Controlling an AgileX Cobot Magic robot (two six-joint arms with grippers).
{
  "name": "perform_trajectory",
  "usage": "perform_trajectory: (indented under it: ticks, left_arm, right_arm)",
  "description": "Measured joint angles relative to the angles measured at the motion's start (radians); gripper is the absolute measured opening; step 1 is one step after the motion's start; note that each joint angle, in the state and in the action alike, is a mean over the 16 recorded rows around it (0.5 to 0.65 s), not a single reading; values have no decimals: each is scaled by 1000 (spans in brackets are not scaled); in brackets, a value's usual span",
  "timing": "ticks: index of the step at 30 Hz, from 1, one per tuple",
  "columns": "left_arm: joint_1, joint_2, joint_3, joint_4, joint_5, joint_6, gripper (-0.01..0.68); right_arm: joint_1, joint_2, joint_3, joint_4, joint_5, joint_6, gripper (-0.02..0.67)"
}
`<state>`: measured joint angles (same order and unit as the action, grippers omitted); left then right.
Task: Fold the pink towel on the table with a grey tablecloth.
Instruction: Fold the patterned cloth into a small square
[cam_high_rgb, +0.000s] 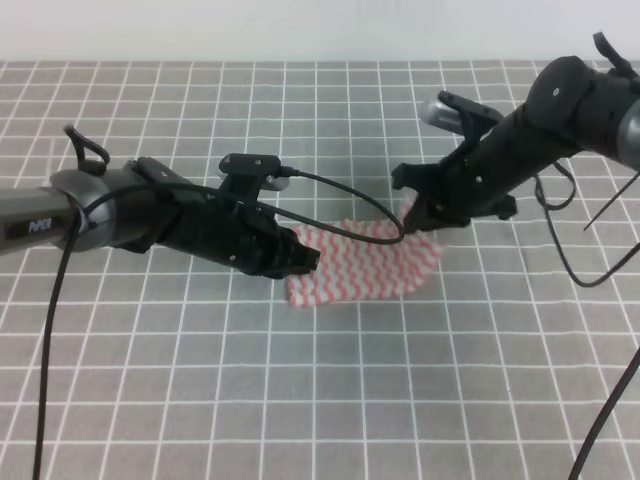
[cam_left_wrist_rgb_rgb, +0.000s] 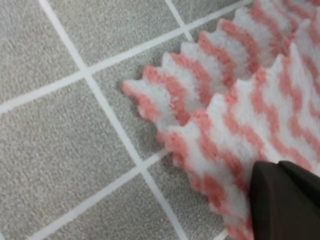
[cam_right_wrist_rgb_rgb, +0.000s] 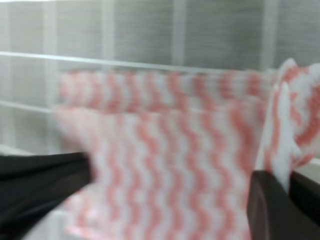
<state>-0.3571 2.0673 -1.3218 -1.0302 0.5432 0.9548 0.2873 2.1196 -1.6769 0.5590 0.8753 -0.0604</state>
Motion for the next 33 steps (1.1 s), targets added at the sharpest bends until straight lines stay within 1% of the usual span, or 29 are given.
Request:
perform_trajectory:
  ticks: [5, 11, 23, 33]
  left_arm:
    - [0, 0, 0, -1, 0, 3, 0]
    - [0, 0, 0, -2, 1, 7, 0]
    - [6, -22, -10, -3, 8, 16, 0]
    - [51, -67, -22, -11, 43, 14, 0]
  right_arm:
    - [11, 3, -5, 91, -16, -57, -1]
    - [38, 7, -6, 155, -54, -99, -1]
    - [93, 12, -6, 166, -111, -105, -1]
    - [100, 12, -6, 164, -117, -105, -1]
